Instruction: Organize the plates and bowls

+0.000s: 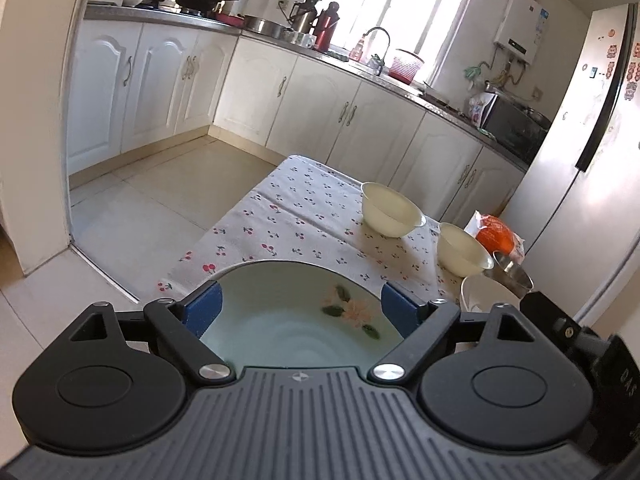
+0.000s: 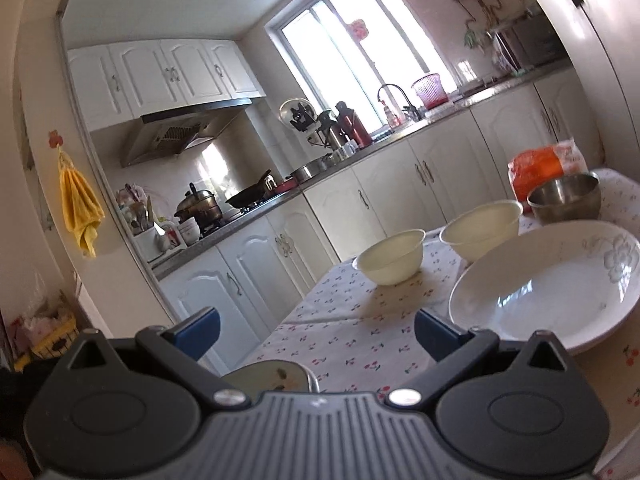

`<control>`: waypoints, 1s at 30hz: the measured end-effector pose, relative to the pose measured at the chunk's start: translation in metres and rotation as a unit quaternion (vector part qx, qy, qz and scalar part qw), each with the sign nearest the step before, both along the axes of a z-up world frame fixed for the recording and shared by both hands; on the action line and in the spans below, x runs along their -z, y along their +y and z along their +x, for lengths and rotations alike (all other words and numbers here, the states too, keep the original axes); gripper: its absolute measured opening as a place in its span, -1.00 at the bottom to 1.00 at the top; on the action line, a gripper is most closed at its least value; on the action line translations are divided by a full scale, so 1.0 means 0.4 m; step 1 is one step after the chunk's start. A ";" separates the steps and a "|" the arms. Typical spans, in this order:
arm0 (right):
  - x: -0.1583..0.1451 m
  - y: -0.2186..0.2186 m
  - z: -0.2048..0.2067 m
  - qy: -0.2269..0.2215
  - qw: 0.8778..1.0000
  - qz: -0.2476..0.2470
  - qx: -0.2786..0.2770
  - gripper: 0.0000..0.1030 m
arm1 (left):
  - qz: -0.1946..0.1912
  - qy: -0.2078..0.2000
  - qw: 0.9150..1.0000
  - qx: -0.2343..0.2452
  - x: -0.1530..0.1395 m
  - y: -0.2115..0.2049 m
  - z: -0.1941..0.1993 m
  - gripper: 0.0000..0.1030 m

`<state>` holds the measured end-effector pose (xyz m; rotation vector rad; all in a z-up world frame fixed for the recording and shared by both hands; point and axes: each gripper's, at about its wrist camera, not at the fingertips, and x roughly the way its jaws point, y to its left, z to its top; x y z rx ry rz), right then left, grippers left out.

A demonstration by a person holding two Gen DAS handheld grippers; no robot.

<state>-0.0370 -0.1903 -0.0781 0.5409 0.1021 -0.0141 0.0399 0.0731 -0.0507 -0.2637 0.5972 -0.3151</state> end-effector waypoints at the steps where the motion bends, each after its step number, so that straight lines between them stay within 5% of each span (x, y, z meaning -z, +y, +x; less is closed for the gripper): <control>1: 0.004 -0.007 -0.001 0.001 1.000 0.008 0.001 0.99 | 0.002 -0.001 1.000 -0.001 0.003 -0.001 0.000 1.00; 10: 0.013 -0.033 0.020 0.027 0.998 0.057 -0.030 0.99 | 0.061 -0.022 0.997 -0.046 0.019 0.037 0.009 1.00; 17: 0.038 -0.002 0.121 0.088 0.981 0.130 -0.112 0.99 | 0.089 -0.038 0.992 -0.079 0.013 0.061 0.069 1.00; 23: 0.054 0.004 0.161 0.109 0.970 0.165 -0.140 0.99 | 0.076 0.013 0.994 -0.082 0.039 0.098 0.102 1.00; 30: 0.065 0.018 0.168 0.114 0.963 0.178 -0.169 0.98 | 0.045 0.078 0.996 -0.014 0.072 0.117 0.104 1.00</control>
